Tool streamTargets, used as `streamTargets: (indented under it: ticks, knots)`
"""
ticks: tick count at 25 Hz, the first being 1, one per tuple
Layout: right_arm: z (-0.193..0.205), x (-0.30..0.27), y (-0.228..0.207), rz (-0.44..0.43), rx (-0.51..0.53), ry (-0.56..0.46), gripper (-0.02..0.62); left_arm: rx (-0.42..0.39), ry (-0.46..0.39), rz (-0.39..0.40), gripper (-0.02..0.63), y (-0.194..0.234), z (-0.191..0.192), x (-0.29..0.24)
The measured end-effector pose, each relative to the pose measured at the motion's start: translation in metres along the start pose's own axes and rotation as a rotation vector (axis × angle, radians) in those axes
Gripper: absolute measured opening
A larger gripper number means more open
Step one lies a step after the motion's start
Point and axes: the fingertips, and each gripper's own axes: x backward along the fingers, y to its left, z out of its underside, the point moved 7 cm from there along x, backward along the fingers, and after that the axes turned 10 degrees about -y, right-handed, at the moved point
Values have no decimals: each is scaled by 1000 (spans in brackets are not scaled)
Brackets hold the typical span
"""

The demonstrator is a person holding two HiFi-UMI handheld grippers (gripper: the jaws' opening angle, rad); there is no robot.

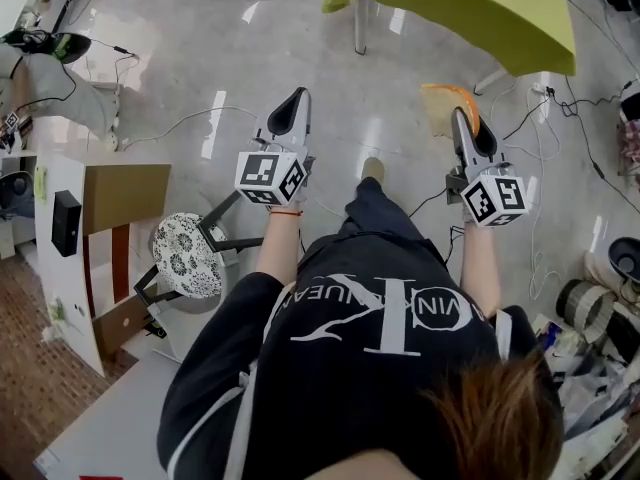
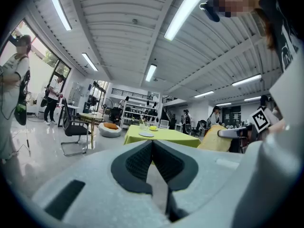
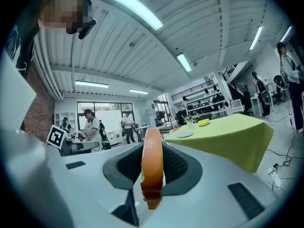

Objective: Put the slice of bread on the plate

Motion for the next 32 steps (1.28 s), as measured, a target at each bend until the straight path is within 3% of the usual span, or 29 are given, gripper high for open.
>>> streamTargets:
  ticks: [15, 32]
  knots:
    - [-12, -112, -81, -38, -50, -31, 95, -51, -19, 1, 9, 29, -17, -129]
    - [-3, -171, -113, -74, -62, 9, 97, -38, 0, -22, 9, 54, -5, -183]
